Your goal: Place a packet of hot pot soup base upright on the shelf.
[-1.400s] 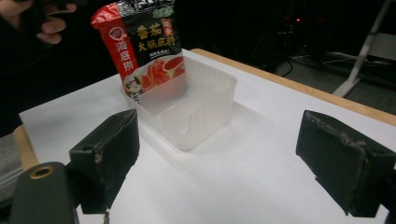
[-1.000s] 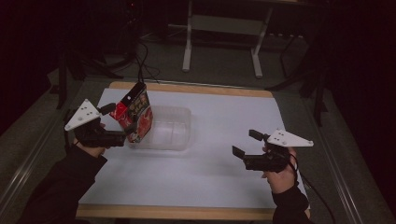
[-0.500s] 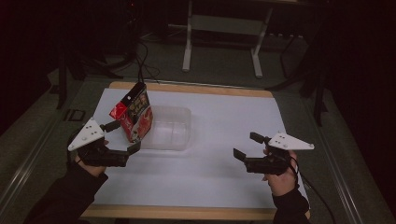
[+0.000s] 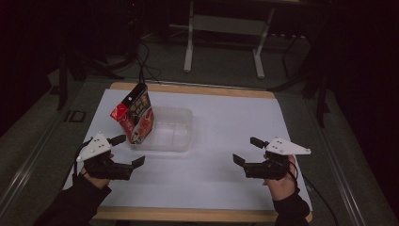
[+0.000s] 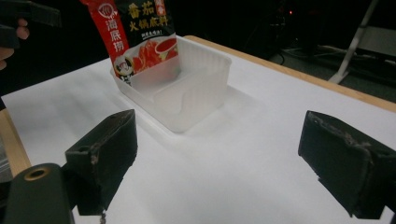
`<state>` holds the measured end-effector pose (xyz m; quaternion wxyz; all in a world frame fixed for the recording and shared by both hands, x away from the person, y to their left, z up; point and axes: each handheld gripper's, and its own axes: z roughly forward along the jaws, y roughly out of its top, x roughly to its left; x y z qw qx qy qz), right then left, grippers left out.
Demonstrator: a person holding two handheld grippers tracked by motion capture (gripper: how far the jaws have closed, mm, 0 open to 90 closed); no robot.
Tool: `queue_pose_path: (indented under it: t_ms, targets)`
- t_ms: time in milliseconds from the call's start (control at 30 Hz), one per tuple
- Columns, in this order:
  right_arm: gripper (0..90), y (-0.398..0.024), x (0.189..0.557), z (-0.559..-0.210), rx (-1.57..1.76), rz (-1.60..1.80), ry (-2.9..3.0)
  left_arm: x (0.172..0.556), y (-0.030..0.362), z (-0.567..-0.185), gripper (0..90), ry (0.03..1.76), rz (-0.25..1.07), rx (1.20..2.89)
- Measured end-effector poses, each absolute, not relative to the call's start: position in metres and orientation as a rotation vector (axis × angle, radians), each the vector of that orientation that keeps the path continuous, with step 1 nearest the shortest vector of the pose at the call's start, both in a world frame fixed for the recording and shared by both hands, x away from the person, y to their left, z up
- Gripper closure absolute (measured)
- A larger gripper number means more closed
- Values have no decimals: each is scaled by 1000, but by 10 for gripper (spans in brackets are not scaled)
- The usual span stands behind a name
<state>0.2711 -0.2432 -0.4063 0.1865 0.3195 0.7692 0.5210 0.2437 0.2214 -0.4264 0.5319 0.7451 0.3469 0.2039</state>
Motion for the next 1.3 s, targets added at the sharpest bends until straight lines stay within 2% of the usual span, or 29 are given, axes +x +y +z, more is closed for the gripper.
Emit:
queue_pose_path:
  t_ms: [433,833,1300]
  targets:
    - [116,-241,269,-418,891,1413,2185,244,220,-456,20,832,468,1851]
    - [116,-242,261,-435,890,1343,2127,243,227,-476,21,817,482,1839]
    - [125,-248,258,-447,937,1313,2099,240,229,-489,21,828,495,1882]
